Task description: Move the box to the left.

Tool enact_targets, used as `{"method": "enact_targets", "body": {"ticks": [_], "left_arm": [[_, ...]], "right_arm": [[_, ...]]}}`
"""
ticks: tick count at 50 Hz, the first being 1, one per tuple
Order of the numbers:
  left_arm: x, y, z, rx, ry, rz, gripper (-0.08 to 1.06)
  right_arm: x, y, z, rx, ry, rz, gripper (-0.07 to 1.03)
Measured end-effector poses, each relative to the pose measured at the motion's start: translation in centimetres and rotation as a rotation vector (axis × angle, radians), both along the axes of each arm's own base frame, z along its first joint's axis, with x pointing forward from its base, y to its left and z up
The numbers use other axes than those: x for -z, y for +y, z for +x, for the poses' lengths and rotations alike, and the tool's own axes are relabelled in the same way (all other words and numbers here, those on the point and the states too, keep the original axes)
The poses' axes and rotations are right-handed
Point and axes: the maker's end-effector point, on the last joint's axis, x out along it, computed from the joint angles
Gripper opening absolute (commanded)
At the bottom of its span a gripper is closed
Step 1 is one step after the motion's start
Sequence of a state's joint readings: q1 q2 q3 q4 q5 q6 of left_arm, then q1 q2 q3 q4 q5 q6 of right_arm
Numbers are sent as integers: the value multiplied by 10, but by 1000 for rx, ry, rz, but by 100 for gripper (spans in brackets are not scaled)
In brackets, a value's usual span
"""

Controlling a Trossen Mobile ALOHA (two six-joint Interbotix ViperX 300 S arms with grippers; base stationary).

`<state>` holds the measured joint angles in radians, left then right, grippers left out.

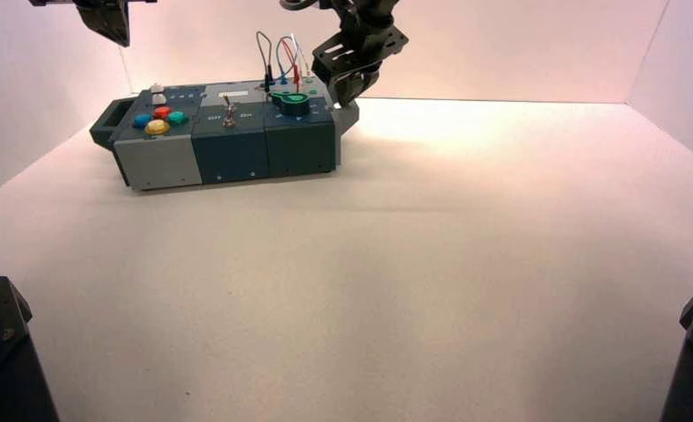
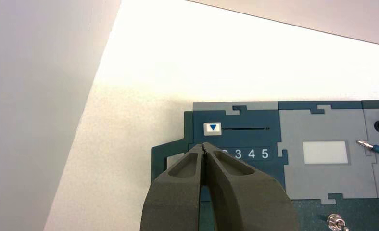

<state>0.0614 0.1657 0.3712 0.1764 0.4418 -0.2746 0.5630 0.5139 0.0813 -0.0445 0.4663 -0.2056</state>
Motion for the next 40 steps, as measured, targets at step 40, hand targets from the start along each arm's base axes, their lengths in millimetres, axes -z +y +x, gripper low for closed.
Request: {"method": "enact_targets", "body": {"ticks": [40], "left_arm": [[0, 0, 0, -1, 0, -1, -3]], "right_arm": [[2, -5, -28, -19, 100, -58, -2]]}}
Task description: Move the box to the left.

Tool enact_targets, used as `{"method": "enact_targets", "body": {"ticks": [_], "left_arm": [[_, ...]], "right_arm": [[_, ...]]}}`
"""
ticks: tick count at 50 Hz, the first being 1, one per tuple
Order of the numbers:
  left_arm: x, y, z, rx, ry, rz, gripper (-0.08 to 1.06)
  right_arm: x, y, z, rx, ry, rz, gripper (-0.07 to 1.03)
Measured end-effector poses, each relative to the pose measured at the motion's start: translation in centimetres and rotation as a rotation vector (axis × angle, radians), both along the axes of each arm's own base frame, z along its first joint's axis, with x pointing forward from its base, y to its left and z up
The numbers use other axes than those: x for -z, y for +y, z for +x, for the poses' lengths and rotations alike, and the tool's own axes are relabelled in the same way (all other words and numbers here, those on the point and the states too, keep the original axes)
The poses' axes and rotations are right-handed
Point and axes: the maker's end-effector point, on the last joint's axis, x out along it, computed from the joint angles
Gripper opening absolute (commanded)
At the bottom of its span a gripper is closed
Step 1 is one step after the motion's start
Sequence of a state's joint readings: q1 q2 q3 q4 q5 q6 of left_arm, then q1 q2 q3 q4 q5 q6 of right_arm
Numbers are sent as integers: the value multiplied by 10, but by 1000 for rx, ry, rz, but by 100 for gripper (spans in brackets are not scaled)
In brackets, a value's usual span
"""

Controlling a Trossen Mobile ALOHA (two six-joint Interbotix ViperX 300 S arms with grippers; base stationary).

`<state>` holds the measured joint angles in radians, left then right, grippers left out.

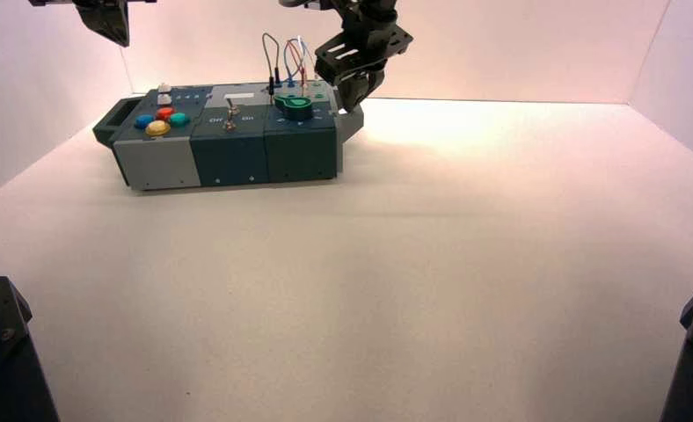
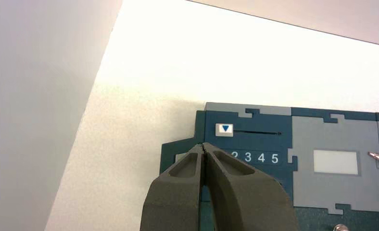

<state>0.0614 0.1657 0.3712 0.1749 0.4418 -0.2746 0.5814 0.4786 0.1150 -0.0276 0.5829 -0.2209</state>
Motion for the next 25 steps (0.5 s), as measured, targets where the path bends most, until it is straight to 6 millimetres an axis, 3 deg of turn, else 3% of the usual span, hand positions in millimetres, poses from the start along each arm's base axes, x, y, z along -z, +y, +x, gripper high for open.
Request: {"method": "enact_targets", "body": {"ticks": [10, 25], "left_arm": [[2, 1, -1, -1, 12, 2, -3], [7, 1, -2, -2, 29, 2, -3]], "right_arm": [[0, 13, -15, -38, 35, 6, -2], [-1, 17, -23, -40, 72, 14, -2]]}}
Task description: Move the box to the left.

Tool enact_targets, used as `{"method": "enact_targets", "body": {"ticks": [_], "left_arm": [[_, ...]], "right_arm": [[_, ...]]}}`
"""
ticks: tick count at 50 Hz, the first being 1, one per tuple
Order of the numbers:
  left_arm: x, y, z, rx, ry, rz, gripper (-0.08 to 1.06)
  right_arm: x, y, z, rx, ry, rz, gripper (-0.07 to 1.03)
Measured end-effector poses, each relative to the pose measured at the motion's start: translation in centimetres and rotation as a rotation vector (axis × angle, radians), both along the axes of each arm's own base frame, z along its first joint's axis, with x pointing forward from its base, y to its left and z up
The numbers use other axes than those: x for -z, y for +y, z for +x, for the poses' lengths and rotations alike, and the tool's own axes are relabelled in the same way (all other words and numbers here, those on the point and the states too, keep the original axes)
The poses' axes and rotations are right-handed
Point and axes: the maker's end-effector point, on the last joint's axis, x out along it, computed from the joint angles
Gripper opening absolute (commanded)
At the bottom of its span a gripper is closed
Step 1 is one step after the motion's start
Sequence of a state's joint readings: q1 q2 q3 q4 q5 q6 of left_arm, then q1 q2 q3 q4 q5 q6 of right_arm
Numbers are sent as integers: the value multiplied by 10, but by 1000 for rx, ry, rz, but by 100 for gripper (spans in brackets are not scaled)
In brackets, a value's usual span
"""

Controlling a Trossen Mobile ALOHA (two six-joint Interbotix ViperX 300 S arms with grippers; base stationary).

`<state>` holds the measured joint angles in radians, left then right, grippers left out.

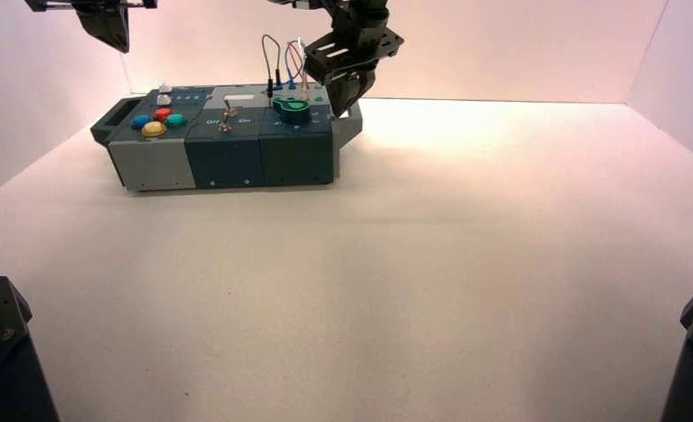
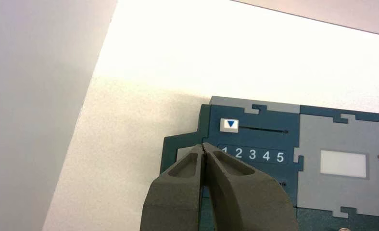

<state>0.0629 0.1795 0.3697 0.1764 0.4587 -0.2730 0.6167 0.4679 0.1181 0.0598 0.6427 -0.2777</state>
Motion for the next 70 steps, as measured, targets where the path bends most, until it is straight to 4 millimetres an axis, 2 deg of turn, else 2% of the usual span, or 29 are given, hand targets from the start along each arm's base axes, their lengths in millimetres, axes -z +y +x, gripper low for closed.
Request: {"method": "enact_targets", "body": {"ticks": [6, 17, 27, 39, 49, 58, 70], "left_arm": [[0, 1, 0, -3, 0, -1, -3], [-1, 2, 1, -5, 0, 0, -3], [-2, 2, 1, -7, -2, -2, -3], [-1, 2, 1, -6, 1, -1, -3], [0, 3, -2, 2, 18, 8, -3], [3, 5, -11, 38, 84, 37, -3], [0, 7, -10, 45, 88, 46, -3]], "right_arm": [[1, 7, -18, -34, 46, -25, -2], [2, 7, -19, -40, 52, -26, -2], [0, 6, -15, -50, 23, -35, -2], [-3, 1, 2, -92, -58, -99, -1], [-5, -9, 13, -89, -85, -123, -1], [-6, -29, 25, -46, -87, -129, 0], [-5, -58, 44, 19, -92, -130, 0]]}}
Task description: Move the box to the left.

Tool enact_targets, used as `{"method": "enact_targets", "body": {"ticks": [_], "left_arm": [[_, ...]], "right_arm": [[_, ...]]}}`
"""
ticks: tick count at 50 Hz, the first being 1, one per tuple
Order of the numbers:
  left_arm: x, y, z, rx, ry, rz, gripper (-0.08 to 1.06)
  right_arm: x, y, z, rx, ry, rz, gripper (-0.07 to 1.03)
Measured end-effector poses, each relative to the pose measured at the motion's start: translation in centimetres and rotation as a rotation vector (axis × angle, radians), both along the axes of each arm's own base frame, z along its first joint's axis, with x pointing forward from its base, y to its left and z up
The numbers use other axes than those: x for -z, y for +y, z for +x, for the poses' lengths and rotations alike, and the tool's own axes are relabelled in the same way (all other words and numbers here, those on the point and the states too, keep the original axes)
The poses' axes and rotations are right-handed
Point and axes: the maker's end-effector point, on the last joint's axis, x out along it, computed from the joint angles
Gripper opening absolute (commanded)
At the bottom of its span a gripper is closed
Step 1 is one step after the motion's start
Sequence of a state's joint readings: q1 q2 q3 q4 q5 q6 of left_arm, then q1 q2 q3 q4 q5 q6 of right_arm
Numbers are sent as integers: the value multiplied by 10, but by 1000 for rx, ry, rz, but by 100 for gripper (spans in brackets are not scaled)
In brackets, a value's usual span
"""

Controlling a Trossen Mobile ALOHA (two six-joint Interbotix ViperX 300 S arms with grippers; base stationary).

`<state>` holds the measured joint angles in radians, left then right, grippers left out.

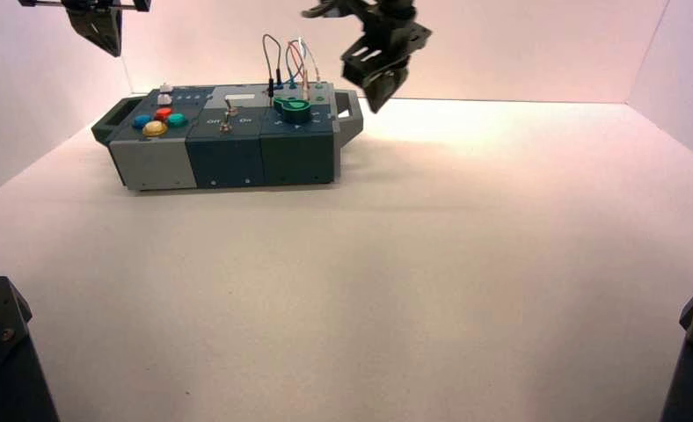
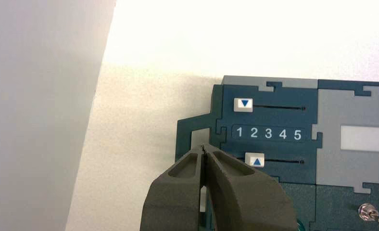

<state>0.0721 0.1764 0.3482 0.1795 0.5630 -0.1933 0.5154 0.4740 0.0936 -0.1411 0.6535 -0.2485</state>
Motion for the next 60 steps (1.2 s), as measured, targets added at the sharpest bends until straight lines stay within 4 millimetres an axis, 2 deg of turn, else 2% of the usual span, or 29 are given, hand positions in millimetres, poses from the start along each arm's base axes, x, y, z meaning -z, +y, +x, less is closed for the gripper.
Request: {"method": "enact_targets", "body": {"ticks": [8, 18, 26, 45, 60], "left_arm": [[0, -1, 0, 2, 0, 0, -3], [0, 0, 0, -1, 0, -1, -3], [0, 0, 0, 0, 2, 0, -3], [-1, 0, 0, 1, -1, 1, -3], [0, 0, 0, -1, 0, -1, -3]], "right_arm": [[-1, -3, 6, 7, -18, 11, 0], [8, 1, 6, 2, -9, 9, 0], [12, 19, -6, -13, 18, 32, -2], [12, 29, -15, 13, 68, 85, -2], [13, 46, -30, -27, 87, 83, -2]]}}
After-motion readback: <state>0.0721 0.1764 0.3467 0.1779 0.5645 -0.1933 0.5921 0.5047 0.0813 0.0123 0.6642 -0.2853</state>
